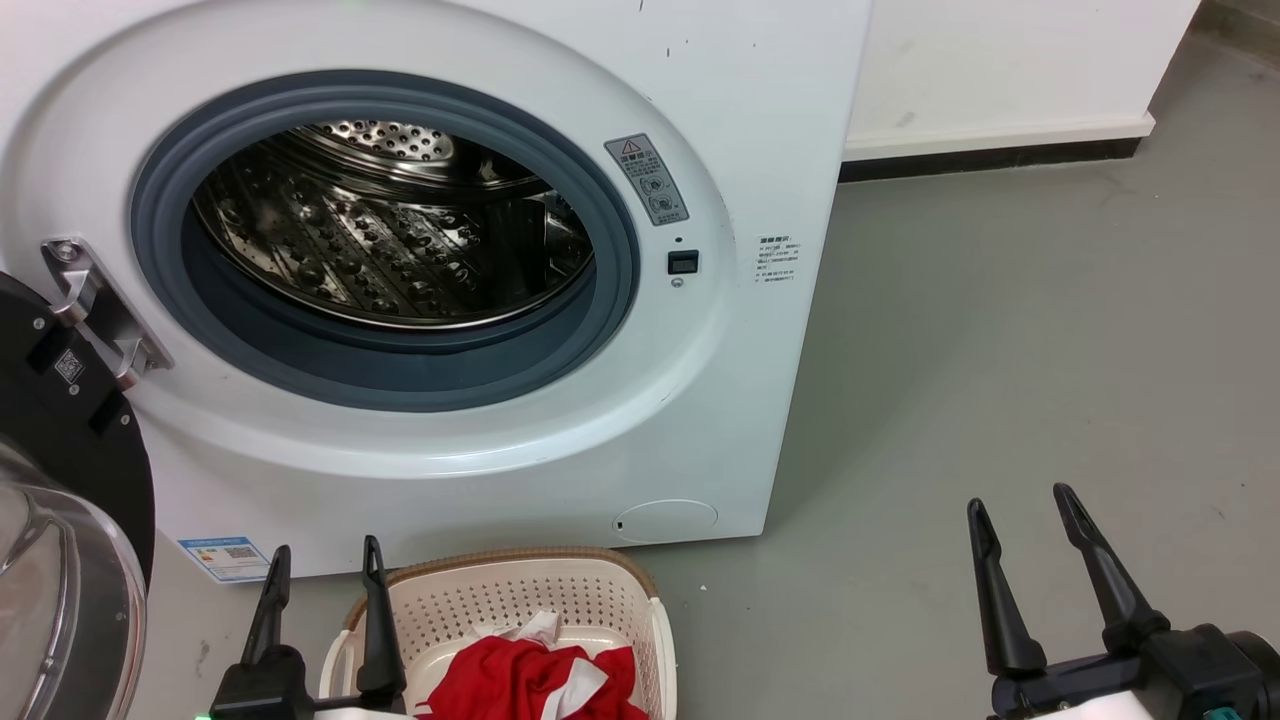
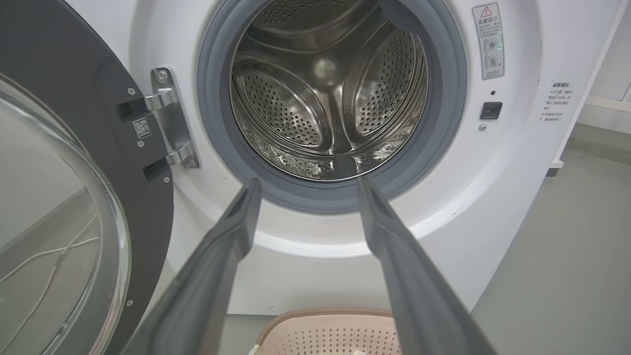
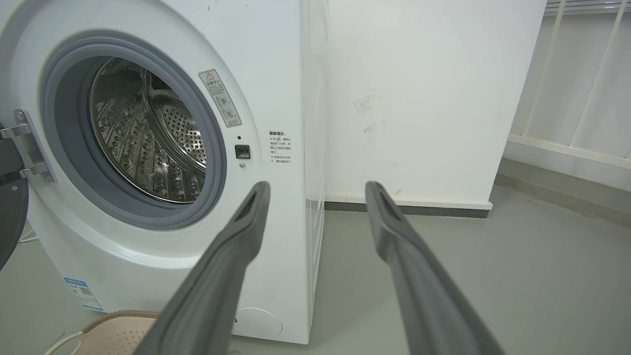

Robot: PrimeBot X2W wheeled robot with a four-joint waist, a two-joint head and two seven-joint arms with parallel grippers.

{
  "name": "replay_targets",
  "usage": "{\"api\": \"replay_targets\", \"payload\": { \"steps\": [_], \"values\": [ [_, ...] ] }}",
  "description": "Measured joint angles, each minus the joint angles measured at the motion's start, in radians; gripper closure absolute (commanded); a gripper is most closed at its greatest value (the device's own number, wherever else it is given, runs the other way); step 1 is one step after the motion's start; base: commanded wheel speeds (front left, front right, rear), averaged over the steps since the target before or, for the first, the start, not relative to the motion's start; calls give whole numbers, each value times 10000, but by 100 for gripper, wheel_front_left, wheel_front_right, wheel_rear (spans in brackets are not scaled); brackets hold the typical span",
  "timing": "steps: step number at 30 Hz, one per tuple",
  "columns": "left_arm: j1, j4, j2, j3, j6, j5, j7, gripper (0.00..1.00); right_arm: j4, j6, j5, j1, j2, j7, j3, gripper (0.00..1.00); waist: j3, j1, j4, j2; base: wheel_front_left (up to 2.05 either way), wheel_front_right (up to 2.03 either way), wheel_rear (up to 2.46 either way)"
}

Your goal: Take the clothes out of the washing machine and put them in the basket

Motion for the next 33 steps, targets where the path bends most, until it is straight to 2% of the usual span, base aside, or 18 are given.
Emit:
{"api": "replay_targets", "payload": {
  "steps": [7, 8, 13, 33],
  "values": [
    [1, 6, 0, -21, 54, 0, 0, 0, -21, 0, 0, 0, 0, 0, 0, 0, 5, 0, -23, 0, 0, 0, 0],
    [-1, 35, -2, -19, 79, -4, 2, 100, 12, 0, -4, 3, 2, 2, 2, 100, 5, 0, -25, 0, 0, 0, 0],
    [39, 453, -4, -36, 79, -61, 61, 100, 443, 0, 27, 67, 4, 42, 25, 100, 10, 1, -24, 0, 0, 0, 0],
    [-390, 1012, 136, -58, -502, -4236, 757, 100, 1195, 0, 4274, -372, -199, 704, -17, 100, -39, 1, 131, 0, 0, 0, 0]
  ]
}}
